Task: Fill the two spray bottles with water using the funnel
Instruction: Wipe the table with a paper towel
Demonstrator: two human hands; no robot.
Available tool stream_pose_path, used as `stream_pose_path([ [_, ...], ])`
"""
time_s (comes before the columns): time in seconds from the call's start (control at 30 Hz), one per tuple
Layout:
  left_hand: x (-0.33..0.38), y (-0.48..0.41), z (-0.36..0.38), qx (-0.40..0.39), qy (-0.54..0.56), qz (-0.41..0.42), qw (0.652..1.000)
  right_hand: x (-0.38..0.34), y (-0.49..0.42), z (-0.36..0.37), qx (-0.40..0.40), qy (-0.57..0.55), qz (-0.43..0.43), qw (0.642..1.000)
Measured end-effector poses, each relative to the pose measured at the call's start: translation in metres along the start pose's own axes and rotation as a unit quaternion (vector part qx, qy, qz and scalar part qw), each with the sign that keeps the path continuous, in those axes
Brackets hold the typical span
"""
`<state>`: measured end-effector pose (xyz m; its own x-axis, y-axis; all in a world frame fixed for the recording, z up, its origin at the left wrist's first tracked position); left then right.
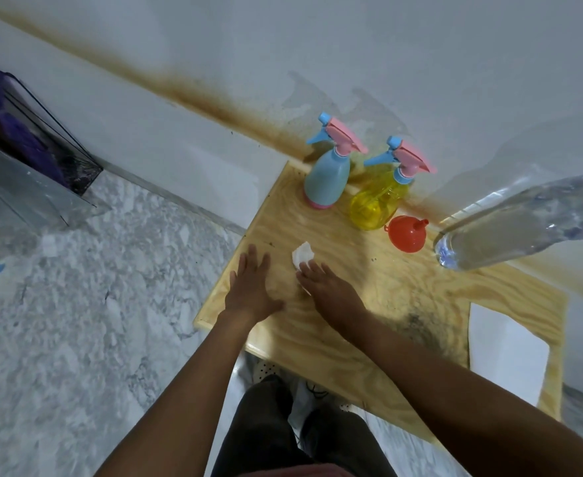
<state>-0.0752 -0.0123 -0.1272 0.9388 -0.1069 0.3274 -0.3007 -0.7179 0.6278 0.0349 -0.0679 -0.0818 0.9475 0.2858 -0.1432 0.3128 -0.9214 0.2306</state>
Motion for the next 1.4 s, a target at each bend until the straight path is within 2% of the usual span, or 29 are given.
stream_pose_path([
  [0.1,0.001,0.003,-0.001,0.012,0.013,0.007,1.0,0.01,0.02,0.003,0.0,-0.024,0.042,0.999],
  [0.23,0.002,0.004,-0.004,0.021,0.006,0.009,1.0,0.019,0.058,0.019,-0.081,-0.004,0.087,0.993],
  [0.4,0.009,0.011,-0.012,0.029,-0.012,-0.003,1.0,0.025,0.101,0.025,-0.084,-0.043,0.133,0.987],
  [0.5,0.025,0.018,-0.019,0.021,-0.002,-0.001,1.0,0.047,0.125,-0.002,0.007,-0.194,0.24,0.951],
  [0.6,0.067,0.033,-0.03,0.034,0.068,0.046,0.996,0.072,0.154,-0.038,0.16,-0.322,0.297,0.884],
  [0.67,0.104,0.048,-0.036,0.041,0.112,0.101,0.988,0.085,0.176,-0.06,0.234,-0.354,0.321,0.847],
  [0.77,0.159,0.075,-0.041,0.032,0.138,0.166,0.976,0.103,0.206,-0.085,0.296,-0.366,0.342,0.814],
  [0.93,0.235,0.12,-0.036,0.053,0.12,0.252,0.959,0.12,0.268,-0.114,0.374,-0.364,0.344,0.78],
  [1.1,0.293,0.157,-0.006,0.044,0.117,0.297,0.947,0.133,0.343,-0.12,0.427,-0.354,0.357,0.752],
  [1.4,0.386,0.208,0.091,0.021,0.005,0.327,0.945,0.147,0.484,-0.08,0.446,-0.316,0.438,0.714],
])
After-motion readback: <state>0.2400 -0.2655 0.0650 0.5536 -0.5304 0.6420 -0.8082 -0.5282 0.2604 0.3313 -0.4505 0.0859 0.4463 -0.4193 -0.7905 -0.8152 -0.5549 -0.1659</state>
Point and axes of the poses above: each hand's wrist, its own y-axis away from the middle knuckle, its own z-axis out of the palm, x = y × z, the point moved 10 cm from there along -y, towards the middle knuckle, and after that the axes turned 8 degrees about -z, right-handed, at the moved point
